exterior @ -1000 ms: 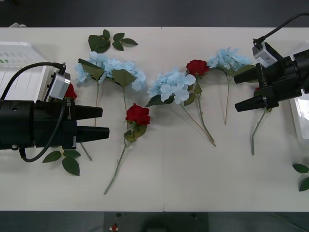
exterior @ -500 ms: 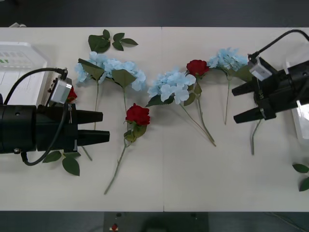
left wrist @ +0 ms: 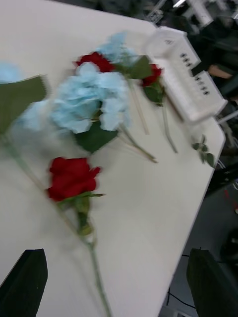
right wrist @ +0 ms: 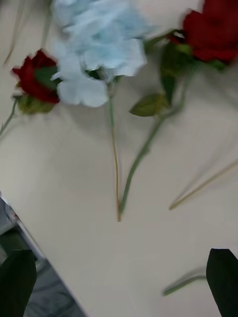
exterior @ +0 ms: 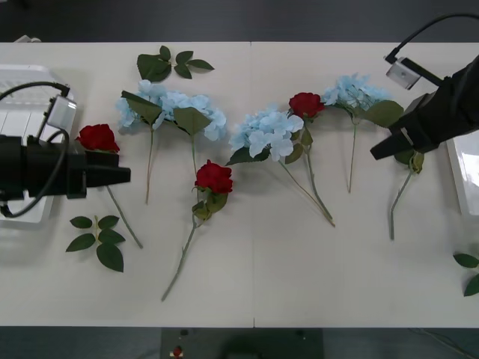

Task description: Put the red flowers into the right box and the blue flowers into the left box

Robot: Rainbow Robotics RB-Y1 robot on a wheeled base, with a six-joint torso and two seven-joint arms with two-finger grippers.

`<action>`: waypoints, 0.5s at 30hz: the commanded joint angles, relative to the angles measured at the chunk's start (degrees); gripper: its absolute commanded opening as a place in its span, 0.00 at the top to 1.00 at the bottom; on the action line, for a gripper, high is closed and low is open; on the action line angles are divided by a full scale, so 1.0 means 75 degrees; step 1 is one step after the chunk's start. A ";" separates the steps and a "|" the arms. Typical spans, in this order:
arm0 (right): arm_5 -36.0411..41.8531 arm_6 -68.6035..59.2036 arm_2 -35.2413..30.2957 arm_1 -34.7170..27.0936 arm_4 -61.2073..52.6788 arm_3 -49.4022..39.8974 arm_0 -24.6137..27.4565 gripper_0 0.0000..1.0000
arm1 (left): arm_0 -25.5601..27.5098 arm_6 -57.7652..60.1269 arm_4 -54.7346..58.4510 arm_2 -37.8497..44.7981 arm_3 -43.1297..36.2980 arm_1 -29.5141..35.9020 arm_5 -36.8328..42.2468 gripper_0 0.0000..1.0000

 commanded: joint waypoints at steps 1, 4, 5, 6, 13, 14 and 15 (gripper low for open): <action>-0.0016 -0.3170 0.0312 -0.0121 0.0646 0.0276 -0.0438 0.00 | -0.0949 0.1016 -0.0978 0.0014 0.1453 0.0080 0.0220 0.19; -0.0145 -0.3850 0.0335 0.0078 0.1243 0.0686 -0.0450 0.00 | -0.1195 0.1730 -0.1634 0.0014 0.2015 -0.0061 0.0279 0.00; -0.0204 -0.4084 0.0335 0.0172 0.1466 0.0979 -0.0485 0.00 | -0.1265 0.2070 -0.1916 0.0014 0.2133 -0.0131 0.0291 0.00; -0.0227 -0.4190 0.0335 0.0219 0.1583 0.1143 -0.0497 0.00 | -0.1289 0.2258 -0.2056 0.0014 0.2191 -0.0167 0.0291 0.00; -0.0497 -0.4213 0.0335 0.1075 0.2966 0.3369 -0.1082 0.00 | -0.1512 0.4496 -0.3697 0.0014 0.2637 -0.0389 0.0291 0.00; -0.0544 -0.4201 0.0335 0.1168 0.3142 0.3627 -0.1153 0.00 | -0.1512 0.4754 -0.3955 0.0025 0.2637 -0.0436 0.0291 0.00; -0.0602 -0.4166 0.0335 0.1297 0.3399 0.4014 -0.1293 0.00 | -0.1512 0.5164 -0.4318 0.0014 0.2625 -0.0553 0.0291 0.00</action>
